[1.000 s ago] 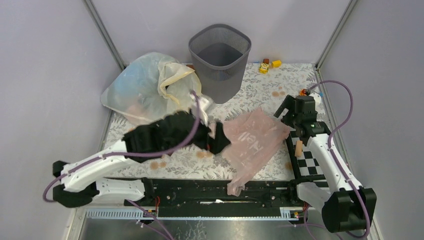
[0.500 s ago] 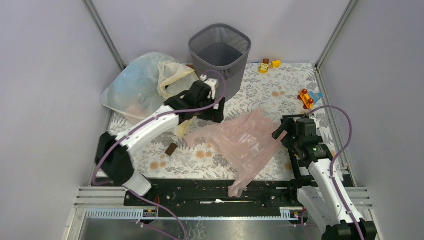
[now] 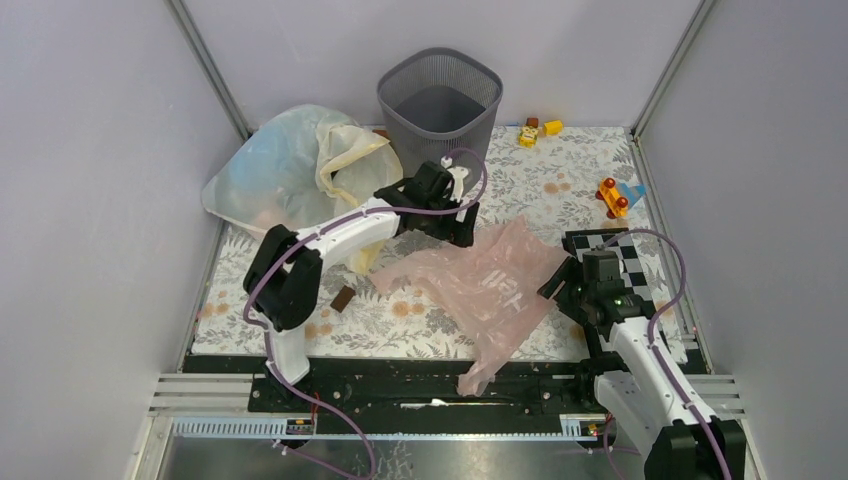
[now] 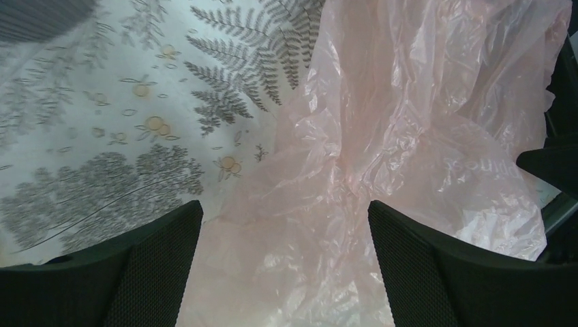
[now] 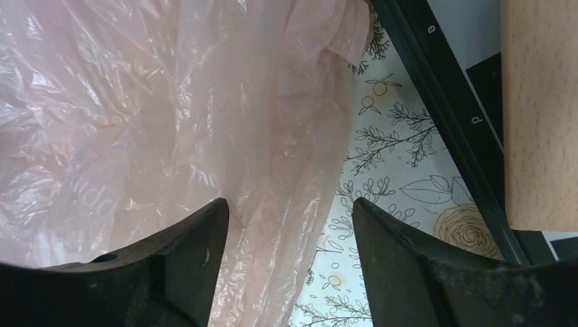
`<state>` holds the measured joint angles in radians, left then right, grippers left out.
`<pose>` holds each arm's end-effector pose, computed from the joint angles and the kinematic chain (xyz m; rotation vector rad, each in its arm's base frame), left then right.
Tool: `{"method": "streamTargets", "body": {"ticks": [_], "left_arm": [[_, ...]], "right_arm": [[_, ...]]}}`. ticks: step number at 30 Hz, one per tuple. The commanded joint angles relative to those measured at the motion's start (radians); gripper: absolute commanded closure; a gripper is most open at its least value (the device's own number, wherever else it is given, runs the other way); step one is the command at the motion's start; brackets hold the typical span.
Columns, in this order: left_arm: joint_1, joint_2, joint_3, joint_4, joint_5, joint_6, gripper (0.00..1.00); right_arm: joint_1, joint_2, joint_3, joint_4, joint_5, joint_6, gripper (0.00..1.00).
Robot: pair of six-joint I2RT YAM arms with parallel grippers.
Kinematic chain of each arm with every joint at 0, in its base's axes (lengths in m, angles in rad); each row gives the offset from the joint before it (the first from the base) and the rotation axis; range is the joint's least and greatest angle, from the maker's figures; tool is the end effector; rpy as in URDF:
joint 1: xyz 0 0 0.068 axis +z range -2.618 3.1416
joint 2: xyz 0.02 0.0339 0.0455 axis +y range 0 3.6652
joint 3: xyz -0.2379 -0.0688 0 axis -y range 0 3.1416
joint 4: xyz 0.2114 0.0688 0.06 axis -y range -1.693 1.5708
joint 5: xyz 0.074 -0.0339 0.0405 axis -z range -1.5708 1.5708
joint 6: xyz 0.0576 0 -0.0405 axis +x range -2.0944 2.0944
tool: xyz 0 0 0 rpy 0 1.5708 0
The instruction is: Put the trash bags into the trash bin
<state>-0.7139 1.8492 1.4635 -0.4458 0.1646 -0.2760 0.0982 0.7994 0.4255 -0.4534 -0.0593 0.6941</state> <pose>0.2901 -0.2638 0.2216 0.6188 2.4144 -0.6393 0.1608 0.0193 0.1659 0.6900 2.3432 0.4343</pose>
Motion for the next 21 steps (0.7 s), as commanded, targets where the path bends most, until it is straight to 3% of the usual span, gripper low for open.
{"method": "streamTargets", "body": {"ticks": [1,5,7,11,13,15,21], "left_arm": [[0.001,0.04,-0.057,0.138,0.114,-0.037,0.08],[-0.005,0.088,-0.094,0.198,0.132,-0.063,0.11],[-0.006,0.115,-0.098,0.213,0.141,-0.071,0.16],[-0.007,0.128,-0.128,0.269,0.174,-0.093,0.4],[-0.007,0.115,-0.176,0.338,0.229,-0.116,0.64],[-0.007,0.088,-0.226,0.386,0.248,-0.142,0.97],[-0.006,-0.127,-0.283,0.313,0.197,-0.117,1.0]], "right_arm": [[-0.002,0.019,-0.029,0.082,-0.031,0.007,0.29],[-0.002,0.058,-0.037,0.12,-0.068,-0.005,0.33],[-0.002,0.074,-0.034,0.135,-0.079,-0.013,0.4],[-0.002,0.103,-0.03,0.188,-0.128,-0.032,0.63],[-0.002,0.13,-0.006,0.204,-0.166,-0.056,0.83],[-0.002,0.162,0.041,0.178,-0.193,-0.091,1.0],[0.001,0.127,0.178,0.119,-0.255,-0.122,1.0]]}}
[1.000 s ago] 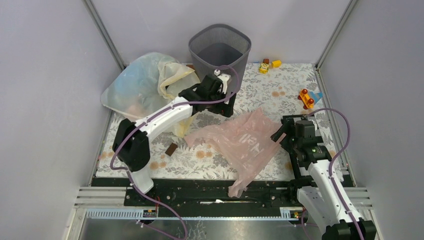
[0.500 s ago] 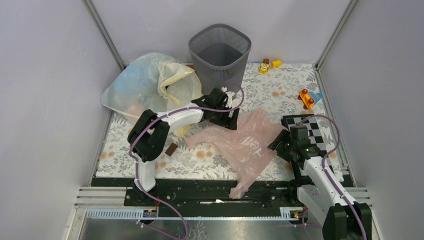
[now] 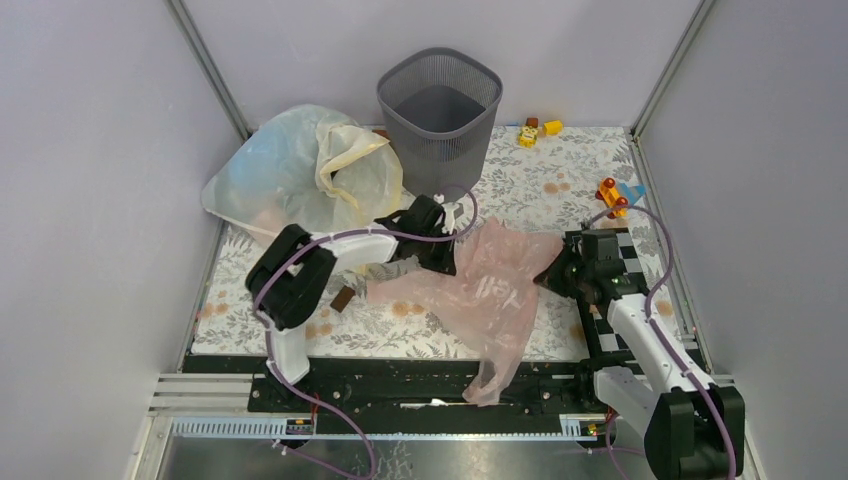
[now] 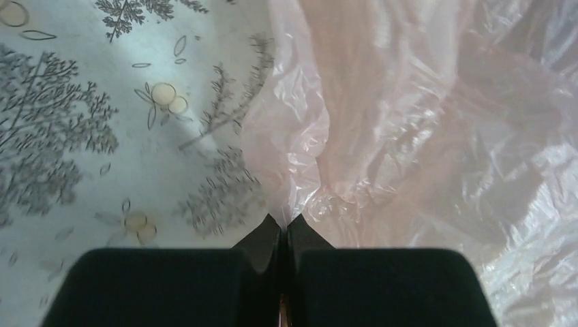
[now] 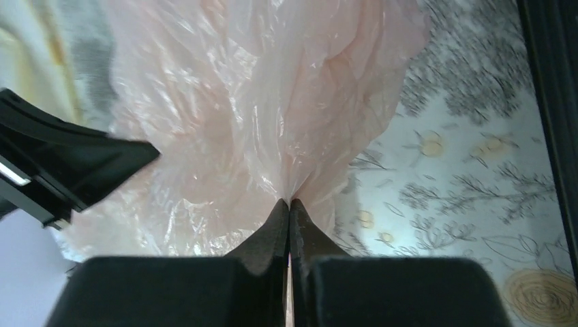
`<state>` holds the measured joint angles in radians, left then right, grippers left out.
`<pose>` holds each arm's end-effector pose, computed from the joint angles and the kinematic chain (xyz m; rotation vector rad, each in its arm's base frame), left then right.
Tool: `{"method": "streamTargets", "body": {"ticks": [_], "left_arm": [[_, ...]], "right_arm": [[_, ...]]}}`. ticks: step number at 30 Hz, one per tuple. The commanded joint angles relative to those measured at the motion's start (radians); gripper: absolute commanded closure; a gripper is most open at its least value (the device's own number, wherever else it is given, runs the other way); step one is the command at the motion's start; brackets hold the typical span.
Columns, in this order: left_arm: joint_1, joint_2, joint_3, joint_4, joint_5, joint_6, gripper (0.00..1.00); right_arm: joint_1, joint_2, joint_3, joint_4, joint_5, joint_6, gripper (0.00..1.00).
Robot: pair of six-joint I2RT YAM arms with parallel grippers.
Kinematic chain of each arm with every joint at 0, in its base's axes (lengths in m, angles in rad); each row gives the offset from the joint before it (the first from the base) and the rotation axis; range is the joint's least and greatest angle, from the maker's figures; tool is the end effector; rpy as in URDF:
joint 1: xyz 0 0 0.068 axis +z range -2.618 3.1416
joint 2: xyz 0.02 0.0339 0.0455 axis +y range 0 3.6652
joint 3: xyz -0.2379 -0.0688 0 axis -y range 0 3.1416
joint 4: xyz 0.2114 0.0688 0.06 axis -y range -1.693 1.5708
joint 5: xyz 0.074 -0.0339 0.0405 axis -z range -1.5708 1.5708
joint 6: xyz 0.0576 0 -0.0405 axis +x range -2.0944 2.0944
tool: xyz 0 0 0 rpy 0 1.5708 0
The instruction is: Put the trash bags into the trash bin
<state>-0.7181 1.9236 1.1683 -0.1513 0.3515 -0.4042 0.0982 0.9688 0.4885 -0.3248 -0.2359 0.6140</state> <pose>0.2702 -0.2625 0.1347 0.5690 2.5674 -0.8763 0.1883 0.0321 0.1714 0.5084 2.3827 0.6119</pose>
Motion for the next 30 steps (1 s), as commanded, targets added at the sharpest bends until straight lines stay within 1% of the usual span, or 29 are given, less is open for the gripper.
{"method": "streamTargets", "body": {"ticks": [1,3,7,10,12,14,18,20,22,26,30], "left_arm": [[-0.002,-0.233,0.024,-0.014,0.006,0.022,1.0],[-0.003,-0.299,0.056,-0.09,-0.007,0.032,1.0],[-0.003,-0.397,0.13,-0.177,-0.058,0.043,1.0],[-0.001,-0.448,0.223,-0.25,-0.098,0.055,1.0],[0.001,-0.452,0.332,-0.311,-0.139,0.071,1.0],[0.016,-0.429,0.445,-0.379,-0.166,0.074,1.0],[0.076,-0.339,0.669,-0.491,-0.144,0.065,1.0],[0.103,-0.305,0.736,-0.496,-0.121,0.063,1.0],[0.144,-0.265,0.792,-0.492,-0.093,0.045,1.0],[0.248,-0.16,0.93,-0.489,0.0,0.002,1.0],[0.319,-0.019,1.084,-0.532,0.039,-0.003,1.0]], "right_arm": [[0.002,-0.051,0.157,-0.025,-0.09,-0.045,1.0],[0.011,-0.048,0.237,-0.061,-0.104,-0.048,1.0],[0.037,-0.02,0.417,-0.115,-0.127,-0.049,1.0],[0.05,0.004,0.562,-0.131,-0.122,-0.047,1.0],[0.054,0.038,0.663,-0.131,-0.114,-0.045,1.0],[0.056,0.104,0.771,-0.132,-0.121,-0.04,1.0],[0.068,0.251,0.974,-0.108,-0.172,-0.007,1.0],[0.092,0.316,1.06,-0.062,-0.161,0.004,1.0],[0.124,0.431,1.173,-0.063,-0.137,-0.002,1.0],[0.2,0.688,1.489,-0.137,-0.12,-0.023,1.0],[0.219,0.888,1.78,-0.249,-0.043,-0.049,1.0]]}}
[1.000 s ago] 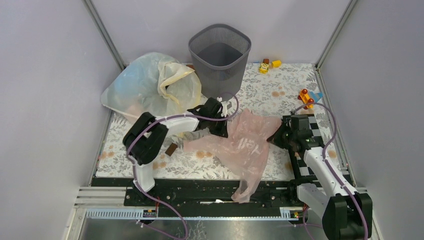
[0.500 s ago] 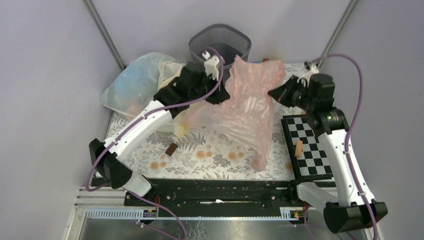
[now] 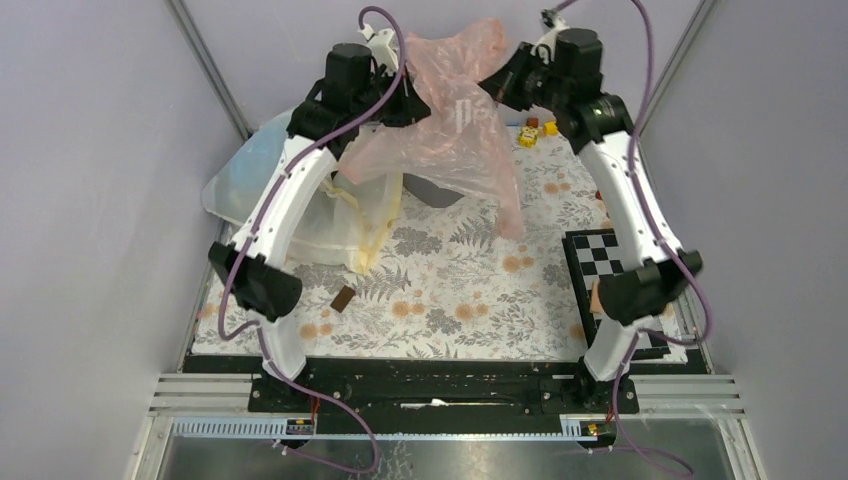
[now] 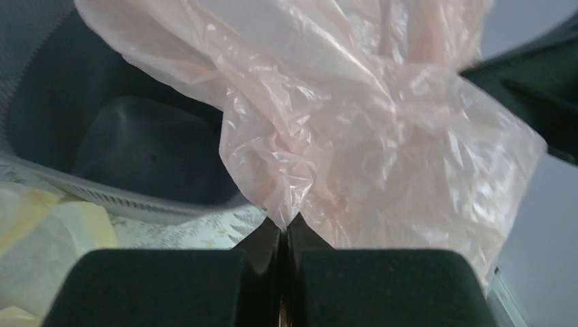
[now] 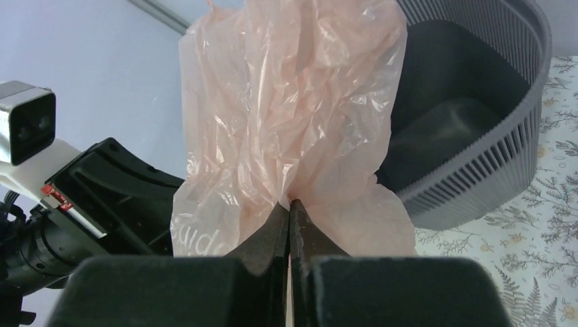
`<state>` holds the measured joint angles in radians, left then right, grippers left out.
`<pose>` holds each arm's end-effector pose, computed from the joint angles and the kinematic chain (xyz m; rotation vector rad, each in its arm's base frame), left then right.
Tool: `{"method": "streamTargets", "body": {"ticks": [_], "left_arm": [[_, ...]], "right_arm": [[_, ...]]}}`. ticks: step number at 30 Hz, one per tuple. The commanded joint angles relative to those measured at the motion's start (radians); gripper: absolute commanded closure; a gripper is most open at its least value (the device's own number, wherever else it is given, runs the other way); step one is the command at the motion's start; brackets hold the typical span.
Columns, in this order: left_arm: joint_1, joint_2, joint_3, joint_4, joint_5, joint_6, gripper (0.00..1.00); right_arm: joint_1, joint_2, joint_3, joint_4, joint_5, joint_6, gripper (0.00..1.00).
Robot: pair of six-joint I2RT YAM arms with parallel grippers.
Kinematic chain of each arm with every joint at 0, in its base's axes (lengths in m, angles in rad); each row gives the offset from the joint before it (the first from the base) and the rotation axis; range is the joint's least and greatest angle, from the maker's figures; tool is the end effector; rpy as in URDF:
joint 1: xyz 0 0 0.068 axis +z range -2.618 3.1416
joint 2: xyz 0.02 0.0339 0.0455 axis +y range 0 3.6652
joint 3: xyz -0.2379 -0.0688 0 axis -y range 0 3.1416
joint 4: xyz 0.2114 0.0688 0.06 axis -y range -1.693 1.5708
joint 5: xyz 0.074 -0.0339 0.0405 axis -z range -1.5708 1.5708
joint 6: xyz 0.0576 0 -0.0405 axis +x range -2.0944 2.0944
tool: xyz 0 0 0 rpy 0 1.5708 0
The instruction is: Put the trash bags into the trash bin
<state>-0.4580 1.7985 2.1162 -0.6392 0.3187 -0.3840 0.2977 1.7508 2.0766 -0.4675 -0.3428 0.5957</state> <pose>0.3310 -0.1833 0.4276 0.2993 1.9491 -0.8644 0.3486 0.1272 0.4539 -0.0001 1.7994 0.9446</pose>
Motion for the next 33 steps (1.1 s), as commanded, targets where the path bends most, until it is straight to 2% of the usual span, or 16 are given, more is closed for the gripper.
{"method": "streamTargets", "body": {"ticks": [1,3,7,11,13,16,17,19,20,23,28,31,33], "left_arm": [[0.073,0.137,0.169,-0.062,0.082,-0.021,1.0],[0.097,0.167,0.196,-0.08,0.081,-0.018,1.0],[0.126,0.173,0.153,0.008,0.082,-0.028,1.0],[0.146,0.253,0.235,0.0,0.15,-0.045,0.97],[0.148,0.259,0.222,0.015,0.167,-0.058,0.85],[0.151,0.234,0.183,0.036,0.171,-0.067,0.54],[0.154,0.222,0.173,0.037,0.158,-0.074,0.46],[0.158,0.196,0.165,0.036,0.134,-0.08,0.36],[0.16,0.184,0.164,0.036,0.122,-0.08,0.32],[0.163,0.148,0.151,0.043,0.098,-0.077,0.28],[0.174,0.078,0.1,0.078,0.085,-0.074,0.23],[0.177,0.05,0.08,0.086,0.072,-0.069,0.13],[0.181,0.038,0.069,0.091,0.068,-0.07,0.09]], "right_arm": [[0.026,0.138,0.23,-0.115,0.099,-0.04,1.0],[0.038,0.188,0.256,-0.094,0.144,-0.044,1.0],[0.085,0.27,0.253,-0.012,0.216,-0.061,1.0],[0.138,0.379,0.34,0.0,0.329,-0.135,1.0],[0.16,0.423,0.365,-0.001,0.394,-0.18,1.0],[0.171,0.473,0.372,0.001,0.446,-0.201,0.97],[0.172,0.487,0.38,-0.001,0.45,-0.201,0.94],[0.172,0.499,0.406,-0.006,0.45,-0.193,0.79],[0.172,0.492,0.416,-0.005,0.451,-0.189,0.77],[0.17,0.436,0.415,0.01,0.475,-0.194,0.67],[0.171,0.33,0.353,0.021,0.516,-0.249,0.45],[0.17,0.28,0.305,0.02,0.556,-0.277,0.23],[0.169,0.254,0.282,-0.002,0.617,-0.277,0.19]]}}
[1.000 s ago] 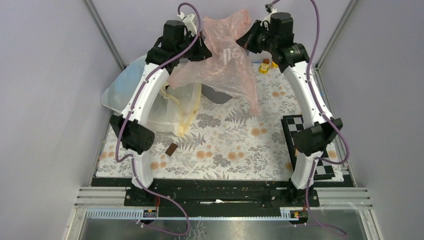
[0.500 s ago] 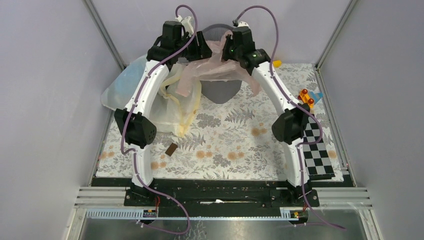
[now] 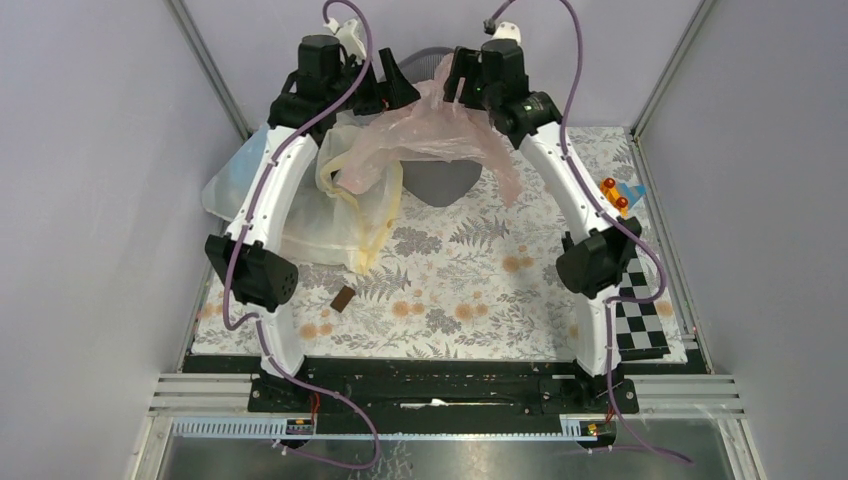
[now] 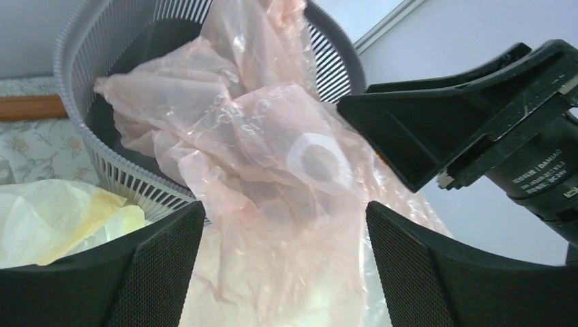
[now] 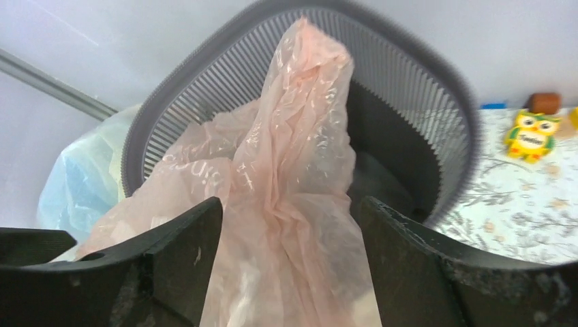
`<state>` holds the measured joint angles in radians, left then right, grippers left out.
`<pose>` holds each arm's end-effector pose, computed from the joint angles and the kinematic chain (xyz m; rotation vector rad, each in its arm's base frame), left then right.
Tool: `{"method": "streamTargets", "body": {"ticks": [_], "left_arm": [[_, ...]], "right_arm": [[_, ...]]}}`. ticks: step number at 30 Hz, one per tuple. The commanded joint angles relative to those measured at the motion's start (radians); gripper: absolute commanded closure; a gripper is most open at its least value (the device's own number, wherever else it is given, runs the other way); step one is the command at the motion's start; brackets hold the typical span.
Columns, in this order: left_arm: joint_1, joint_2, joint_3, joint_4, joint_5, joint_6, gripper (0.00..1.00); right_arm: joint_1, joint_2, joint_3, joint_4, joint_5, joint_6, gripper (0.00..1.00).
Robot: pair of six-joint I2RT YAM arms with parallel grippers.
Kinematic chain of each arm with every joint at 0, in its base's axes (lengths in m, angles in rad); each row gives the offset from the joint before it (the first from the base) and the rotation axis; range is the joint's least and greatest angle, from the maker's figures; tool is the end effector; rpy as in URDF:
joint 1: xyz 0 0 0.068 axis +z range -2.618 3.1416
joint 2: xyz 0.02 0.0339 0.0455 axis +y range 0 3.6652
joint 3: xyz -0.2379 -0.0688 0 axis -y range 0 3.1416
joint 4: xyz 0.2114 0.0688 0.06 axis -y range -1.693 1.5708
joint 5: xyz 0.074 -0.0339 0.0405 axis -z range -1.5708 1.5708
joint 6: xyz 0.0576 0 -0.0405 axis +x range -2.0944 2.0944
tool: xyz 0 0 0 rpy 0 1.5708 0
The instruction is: Put the trash bags into the trash bin
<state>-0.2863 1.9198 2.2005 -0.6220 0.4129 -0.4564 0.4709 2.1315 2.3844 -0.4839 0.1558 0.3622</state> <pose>0.3842 -0.1372 0.4108 0.1225 1.9811 -0.8862 0.4172 0.2024 0.3960 0.0135 1.8220 0.4530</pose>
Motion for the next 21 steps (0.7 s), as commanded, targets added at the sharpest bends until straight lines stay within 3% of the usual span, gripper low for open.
{"method": "streamTargets", "body": {"ticks": [1,7,21], "left_arm": [[0.013,-0.086,-0.015,0.065,-0.031,0.002,0.09],[0.033,-0.158,-0.067,0.032,-0.118,0.004,0.04],[0.048,-0.397,-0.35,0.096,-0.214,0.045,0.01]], "right_arm": [[-0.007,-0.136,-0.029,-0.009,0.161,-0.034,0.18],[-0.061,-0.183,-0.097,-0.101,0.273,0.095,0.14],[-0.152,-0.017,-0.051,-0.096,-0.012,0.289,0.2]]}}
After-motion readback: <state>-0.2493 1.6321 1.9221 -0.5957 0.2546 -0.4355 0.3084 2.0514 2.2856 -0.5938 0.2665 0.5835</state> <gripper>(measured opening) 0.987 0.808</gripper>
